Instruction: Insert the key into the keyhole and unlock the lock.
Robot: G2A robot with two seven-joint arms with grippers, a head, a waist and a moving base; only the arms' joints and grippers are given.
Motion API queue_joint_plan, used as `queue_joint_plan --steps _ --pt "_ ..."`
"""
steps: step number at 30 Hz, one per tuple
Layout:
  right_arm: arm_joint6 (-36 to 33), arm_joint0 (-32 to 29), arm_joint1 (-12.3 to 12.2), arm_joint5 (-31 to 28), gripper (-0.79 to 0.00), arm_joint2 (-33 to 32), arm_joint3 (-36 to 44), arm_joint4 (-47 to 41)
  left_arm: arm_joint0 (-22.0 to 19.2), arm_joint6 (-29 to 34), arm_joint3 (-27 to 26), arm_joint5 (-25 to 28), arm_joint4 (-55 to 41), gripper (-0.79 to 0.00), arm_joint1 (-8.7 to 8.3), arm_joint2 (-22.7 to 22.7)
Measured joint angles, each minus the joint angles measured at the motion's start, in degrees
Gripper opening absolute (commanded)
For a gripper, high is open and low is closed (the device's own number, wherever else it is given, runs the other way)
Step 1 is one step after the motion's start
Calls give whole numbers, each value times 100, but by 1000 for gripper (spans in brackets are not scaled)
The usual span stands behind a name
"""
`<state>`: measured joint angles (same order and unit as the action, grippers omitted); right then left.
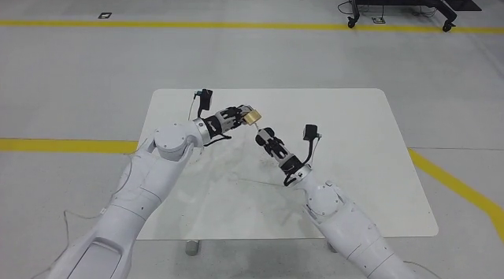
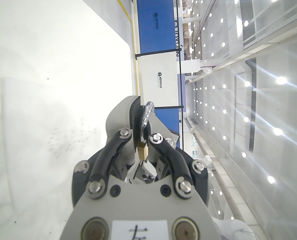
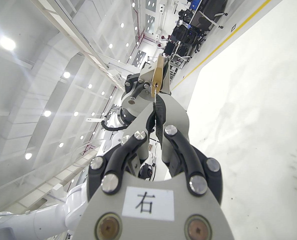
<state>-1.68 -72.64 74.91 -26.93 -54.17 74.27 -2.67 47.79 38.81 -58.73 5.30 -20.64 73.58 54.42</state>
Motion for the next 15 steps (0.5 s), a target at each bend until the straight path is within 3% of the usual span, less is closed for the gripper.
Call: queue_joint_plan --steps 15 --pt "-159 1 57 62 -785 -151 -28 76 -16 177 -14 122 333 -785 25 7"
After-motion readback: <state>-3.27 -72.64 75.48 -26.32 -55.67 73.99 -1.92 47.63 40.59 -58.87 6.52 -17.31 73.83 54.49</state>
